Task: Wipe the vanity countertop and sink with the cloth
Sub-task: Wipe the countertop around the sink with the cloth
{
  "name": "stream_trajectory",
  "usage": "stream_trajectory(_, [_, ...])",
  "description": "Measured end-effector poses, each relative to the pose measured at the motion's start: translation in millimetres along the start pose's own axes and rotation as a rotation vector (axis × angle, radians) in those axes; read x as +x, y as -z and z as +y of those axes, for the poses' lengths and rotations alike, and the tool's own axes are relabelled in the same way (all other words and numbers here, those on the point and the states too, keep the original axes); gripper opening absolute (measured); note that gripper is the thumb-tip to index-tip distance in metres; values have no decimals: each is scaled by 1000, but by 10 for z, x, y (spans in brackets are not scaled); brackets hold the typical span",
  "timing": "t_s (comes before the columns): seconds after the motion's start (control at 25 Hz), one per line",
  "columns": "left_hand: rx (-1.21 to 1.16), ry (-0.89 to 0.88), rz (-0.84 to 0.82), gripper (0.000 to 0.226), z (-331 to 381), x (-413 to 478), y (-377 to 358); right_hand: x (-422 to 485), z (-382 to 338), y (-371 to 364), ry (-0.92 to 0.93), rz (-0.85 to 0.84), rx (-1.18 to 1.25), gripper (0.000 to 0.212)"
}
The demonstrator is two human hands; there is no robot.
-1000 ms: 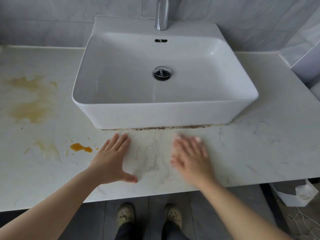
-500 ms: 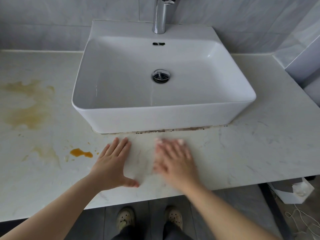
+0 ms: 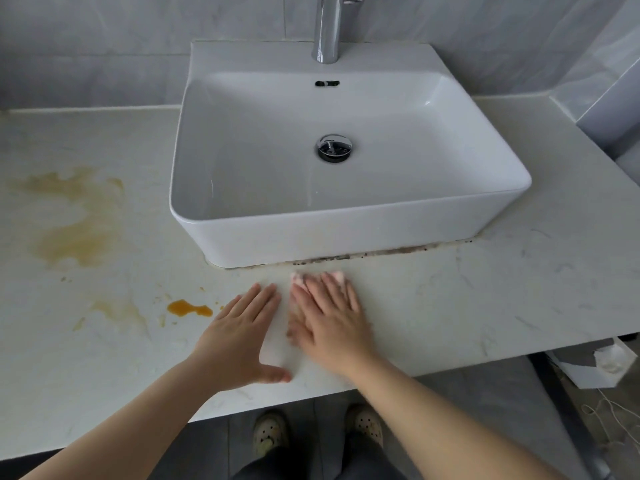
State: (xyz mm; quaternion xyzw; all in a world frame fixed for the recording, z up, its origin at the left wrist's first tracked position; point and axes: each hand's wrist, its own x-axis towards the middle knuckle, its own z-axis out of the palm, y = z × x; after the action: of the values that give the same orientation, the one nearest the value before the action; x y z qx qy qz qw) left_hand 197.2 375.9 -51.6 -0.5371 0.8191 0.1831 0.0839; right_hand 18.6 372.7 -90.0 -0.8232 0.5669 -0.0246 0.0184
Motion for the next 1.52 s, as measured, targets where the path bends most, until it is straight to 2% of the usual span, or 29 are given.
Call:
stream_trajectory(0.04, [5, -7, -3, 124, -12, -9, 4, -40, 172, 14, -11, 2, -14, 57])
stream_trajectory(0.08, [13, -7, -7, 122, -10, -13, 11, -99, 383, 35, -106, 1, -8, 58])
stream_trajectory(0.2, [38, -11, 10, 120, 8, -10, 15, -294, 956, 118, -654, -10, 79, 59])
stream_trajectory(0.24, [47, -13, 14, 120, 6, -15, 17, -277, 986, 137, -789, -10, 119, 57])
stream_trajectory(0.28, [55, -14, 9, 120, -1, -18, 15, -213, 899, 117, -845, 0, 123, 56])
stream_trajectory(0.32, [66, -14, 4, 119, -8, -22, 15, -123, 691, 96, -812, 21, 119, 58])
stream_trajectory(0.36, [82, -11, 2, 119, -12, -19, 14, -37, 410, 78, -699, 38, 136, 62])
stream_trajectory(0.44, [134, 1, -1, 118, 0, -21, 24, -9, -123, 26, -347, -5, 165, 67])
stream_trajectory(0.52, [181, 13, -13, 117, 16, -12, 32, -148, -192, 8, -87, -11, 66, 58])
stream_trajectory(0.56, [189, 20, -26, 117, 21, -9, 33, -223, -9, -2, -88, 33, 26, 54])
stream_trajectory(0.6, [186, 27, -36, 118, 25, -2, 35, -292, 255, -6, -175, 42, 10, 53])
stream_trajectory(0.72, [163, 49, -58, 120, 55, 4, 35, -427, 988, 69, -607, 14, 96, 58])
stream_trajectory(0.76, [156, 61, -65, 122, 75, 7, 31, -412, 993, 69, -709, 32, 102, 57])
stream_trajectory(0.8, [145, 73, -70, 124, 100, 5, 23, -385, 847, 90, -705, 52, 86, 55])
stream_trajectory(0.84, [134, 90, -72, 126, 126, 6, 10, -391, 620, 63, -586, 85, 78, 55])
stream_trajectory(0.96, [122, 135, -87, 128, 174, 15, 3, -521, 56, 8, 2, 5, 49, 56])
stream_trajectory(1.0, [122, 144, -95, 129, 176, 12, 5, -506, 110, 25, 90, -10, 23, 56])
stream_trajectory(1.08, [121, 157, -98, 129, 174, 11, 5, -358, 466, 59, -14, -17, 12, 60])
stream_trajectory(1.16, [108, 155, -116, 128, 186, -1, 15, -254, 844, 26, -285, -9, 47, 70])
stream_trajectory(1.24, [85, 153, -96, 127, 164, -10, -17, -234, 808, 27, -492, 19, 68, 74])
stream_trajectory(1.28, [71, 149, -82, 126, 160, -17, -31, -237, 630, 36, -485, 35, 62, 72])
stream_trajectory(1.32, [59, 140, -63, 124, 159, -24, -33, -266, 398, 17, -382, 6, 74, 68])
stream_trajectory(1.44, [74, 105, 14, 112, 116, -106, -82, -408, 9, 2, 112, -50, 10, 61])
stream_trajectory(1.48, [86, 92, 57, 108, 71, -168, -108, -334, 68, 40, 148, -72, -6, 62])
stream_trajectory(1.52, [94, 86, 121, 105, -16, -252, -142, -217, 134, 64, 62, -97, 15, 65])
